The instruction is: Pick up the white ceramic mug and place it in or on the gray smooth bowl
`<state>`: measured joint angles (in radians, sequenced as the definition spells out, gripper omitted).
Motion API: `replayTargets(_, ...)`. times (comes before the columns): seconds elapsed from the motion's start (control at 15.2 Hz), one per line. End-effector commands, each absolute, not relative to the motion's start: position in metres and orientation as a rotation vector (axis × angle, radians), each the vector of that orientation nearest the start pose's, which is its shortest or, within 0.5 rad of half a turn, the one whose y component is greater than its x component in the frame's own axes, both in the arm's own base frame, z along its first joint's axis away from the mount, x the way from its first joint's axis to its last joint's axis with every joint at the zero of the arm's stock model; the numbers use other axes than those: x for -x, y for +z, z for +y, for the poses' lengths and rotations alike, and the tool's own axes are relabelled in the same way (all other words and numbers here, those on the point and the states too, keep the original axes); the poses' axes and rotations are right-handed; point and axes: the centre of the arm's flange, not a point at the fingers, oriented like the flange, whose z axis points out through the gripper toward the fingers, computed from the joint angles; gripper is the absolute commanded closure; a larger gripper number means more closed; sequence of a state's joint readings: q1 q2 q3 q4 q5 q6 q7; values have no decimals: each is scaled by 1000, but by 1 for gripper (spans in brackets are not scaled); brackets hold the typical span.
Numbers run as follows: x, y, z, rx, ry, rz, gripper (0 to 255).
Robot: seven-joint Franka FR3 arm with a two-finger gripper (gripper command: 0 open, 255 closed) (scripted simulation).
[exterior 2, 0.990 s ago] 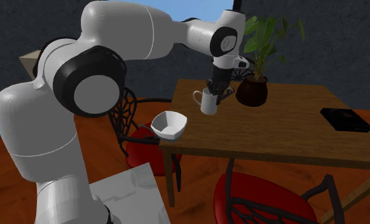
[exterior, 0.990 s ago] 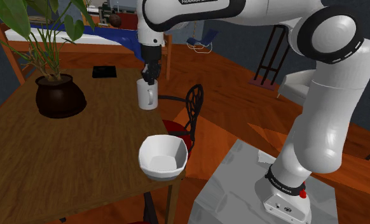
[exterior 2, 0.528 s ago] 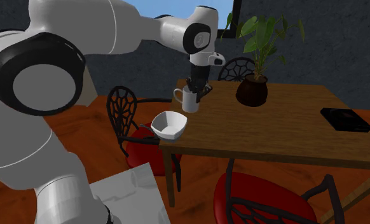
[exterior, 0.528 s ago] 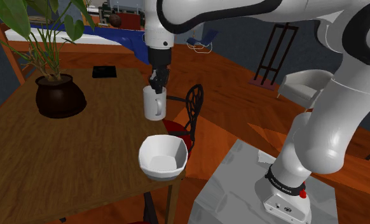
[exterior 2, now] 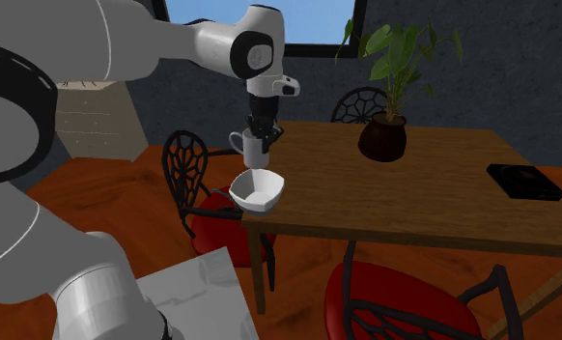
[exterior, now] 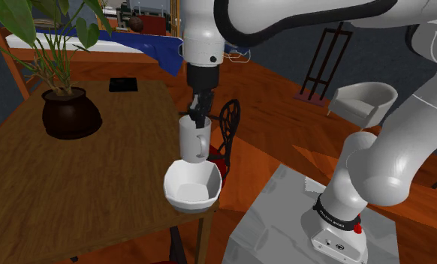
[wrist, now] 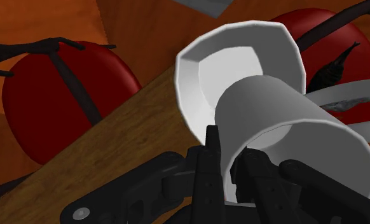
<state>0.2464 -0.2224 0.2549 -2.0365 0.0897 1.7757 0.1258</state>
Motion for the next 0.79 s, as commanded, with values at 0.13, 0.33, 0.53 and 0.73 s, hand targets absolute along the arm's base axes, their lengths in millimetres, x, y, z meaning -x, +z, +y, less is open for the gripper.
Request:
replayTargets(0.13,-395,528,261,3078,82,-539,255)
replayTargets(0.33,-395,512,261,3078,82,-539,255)
replayTargets(0.53,-395,496,261,3078,82,-539,255)
replayTargets(0.73,-395,480,261,3078,82,-539,255)
